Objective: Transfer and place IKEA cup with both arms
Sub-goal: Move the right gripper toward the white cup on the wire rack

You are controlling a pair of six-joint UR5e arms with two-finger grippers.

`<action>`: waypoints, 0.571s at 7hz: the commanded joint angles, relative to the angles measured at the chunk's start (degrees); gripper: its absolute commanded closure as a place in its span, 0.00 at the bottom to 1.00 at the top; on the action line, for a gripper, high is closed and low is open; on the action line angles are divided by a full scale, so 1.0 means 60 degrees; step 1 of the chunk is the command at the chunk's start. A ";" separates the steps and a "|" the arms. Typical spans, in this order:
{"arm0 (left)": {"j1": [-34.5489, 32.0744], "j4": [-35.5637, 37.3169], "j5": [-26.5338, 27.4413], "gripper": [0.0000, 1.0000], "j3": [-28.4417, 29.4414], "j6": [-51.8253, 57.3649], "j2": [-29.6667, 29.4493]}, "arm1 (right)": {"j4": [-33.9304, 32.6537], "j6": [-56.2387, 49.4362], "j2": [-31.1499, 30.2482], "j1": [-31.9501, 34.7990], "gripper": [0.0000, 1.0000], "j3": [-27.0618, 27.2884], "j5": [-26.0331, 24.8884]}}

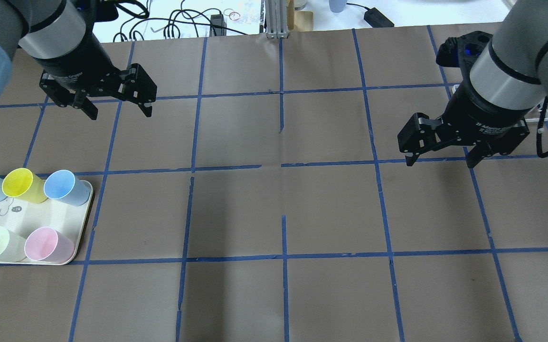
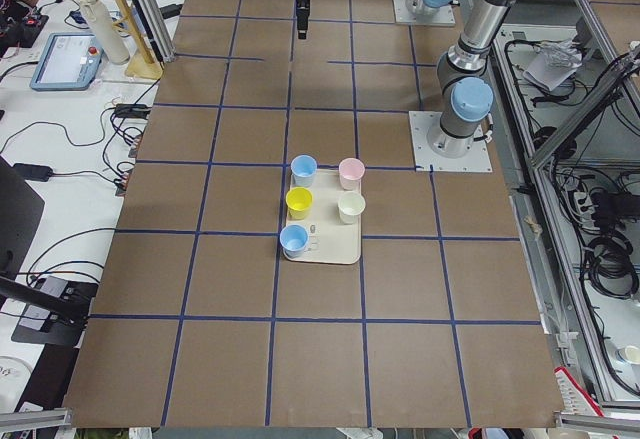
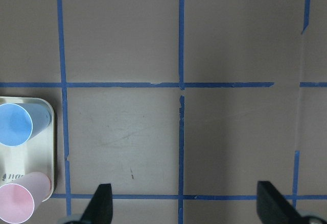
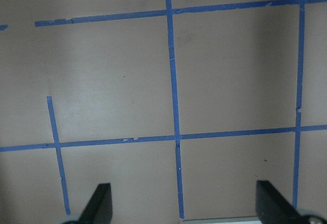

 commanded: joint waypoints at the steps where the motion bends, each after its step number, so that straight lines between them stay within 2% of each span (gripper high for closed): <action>1: 0.0000 0.0001 0.0006 0.00 -0.0053 0.0000 0.0011 | -0.0038 -0.0001 -0.0010 0.0000 0.00 0.0014 0.0022; 4: 0.0000 0.0015 -0.0009 0.00 -0.0053 -0.0014 0.0055 | -0.0140 -0.0030 0.0005 -0.0030 0.00 0.0029 -0.0080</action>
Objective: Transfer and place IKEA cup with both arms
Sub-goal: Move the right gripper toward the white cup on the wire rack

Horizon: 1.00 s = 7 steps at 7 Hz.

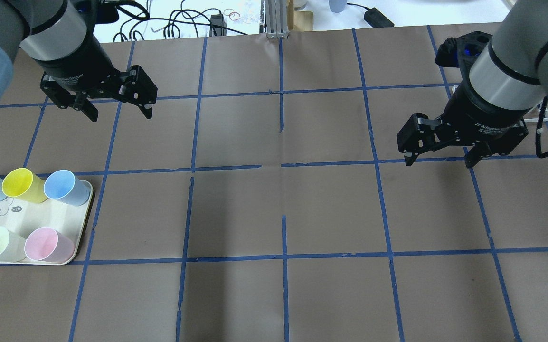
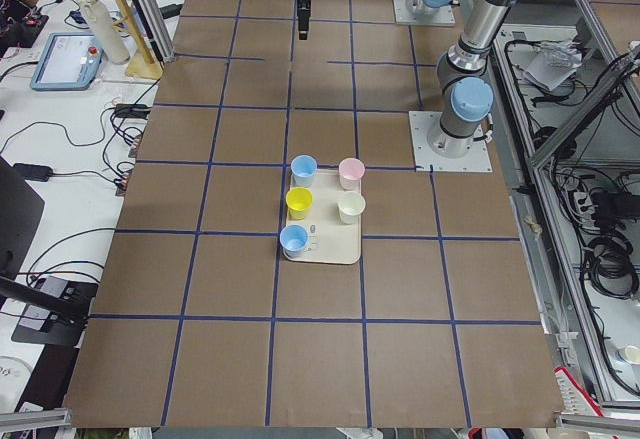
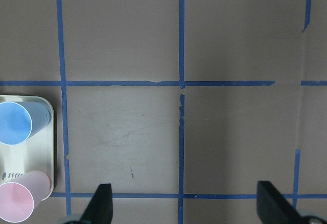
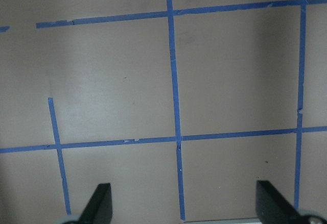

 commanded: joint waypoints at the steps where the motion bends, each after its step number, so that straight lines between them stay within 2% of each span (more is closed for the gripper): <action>1: 0.0000 -0.0003 0.0006 0.00 0.0151 0.0013 0.0007 | -0.0051 -0.0011 0.0006 -0.0029 0.00 0.0003 -0.0095; 4: 0.0000 0.0011 0.0007 0.00 0.0065 0.0027 0.0007 | -0.0051 -0.0026 0.0006 -0.0218 0.00 0.0003 -0.0124; 5: 0.0000 0.0011 0.0035 0.00 0.0050 0.0027 0.0007 | -0.0066 -0.0331 0.0006 -0.0931 0.00 0.0003 -0.0095; 7: 0.0000 0.0011 -0.0023 0.00 0.0021 -0.0031 -0.0022 | -0.0139 -0.2680 0.0035 -0.2673 0.00 -0.0011 -0.0065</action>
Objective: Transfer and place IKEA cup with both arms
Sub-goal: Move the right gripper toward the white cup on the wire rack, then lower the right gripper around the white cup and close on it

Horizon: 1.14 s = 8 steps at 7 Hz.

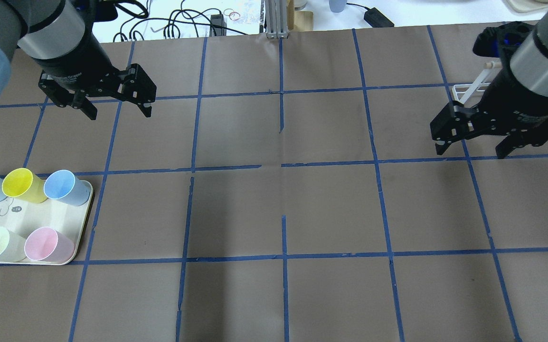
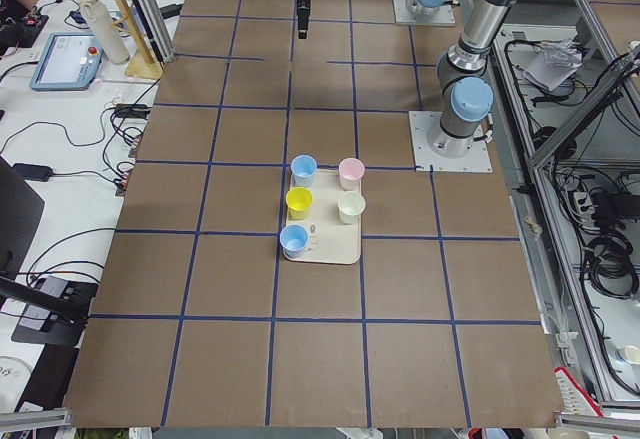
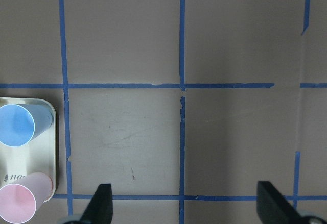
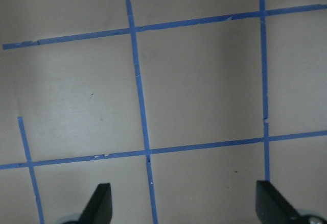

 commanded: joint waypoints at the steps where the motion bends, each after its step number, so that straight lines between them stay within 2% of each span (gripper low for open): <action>1: 0.0000 0.0000 -0.0002 0.00 0.0008 -0.0038 -0.0029 | -0.0518 -0.2232 0.0109 -0.1676 0.00 -0.0027 0.0007; 4: 0.0000 -0.0014 0.0042 0.00 0.0067 -0.0038 -0.0058 | -0.2553 -0.3046 0.1322 -0.2034 0.00 -0.0143 -0.0181; 8: 0.0029 0.0000 -0.0002 0.00 0.0052 -0.0038 -0.0073 | -0.4547 -0.4828 0.3212 -0.2383 0.00 -0.0552 -0.0111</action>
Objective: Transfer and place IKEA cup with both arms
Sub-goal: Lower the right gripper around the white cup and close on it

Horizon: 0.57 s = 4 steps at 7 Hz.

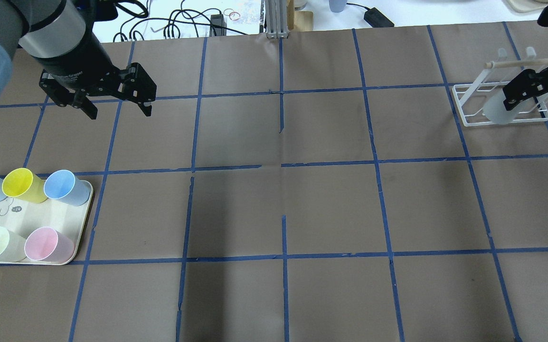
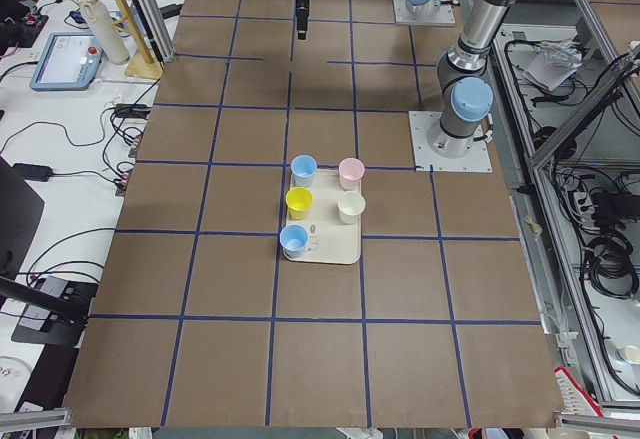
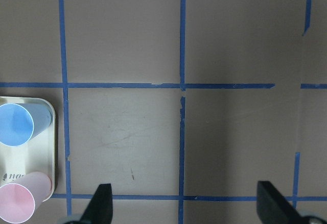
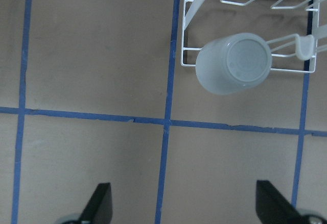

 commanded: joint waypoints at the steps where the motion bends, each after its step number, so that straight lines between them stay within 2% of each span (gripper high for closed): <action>1: 0.0012 0.0012 -0.0002 0.00 -0.0075 0.0000 0.0032 | -0.0691 -0.0663 0.0932 -0.0549 0.00 -0.0268 0.0187; 3: 0.0012 0.0012 -0.0017 0.00 -0.0046 0.0000 0.0003 | -0.1886 -0.1275 0.1519 -0.0669 0.00 -0.0284 0.0713; 4: 0.0012 0.0012 -0.0031 0.00 -0.0046 0.0000 0.0003 | -0.2387 -0.1438 0.2030 -0.0669 0.00 -0.0356 0.0686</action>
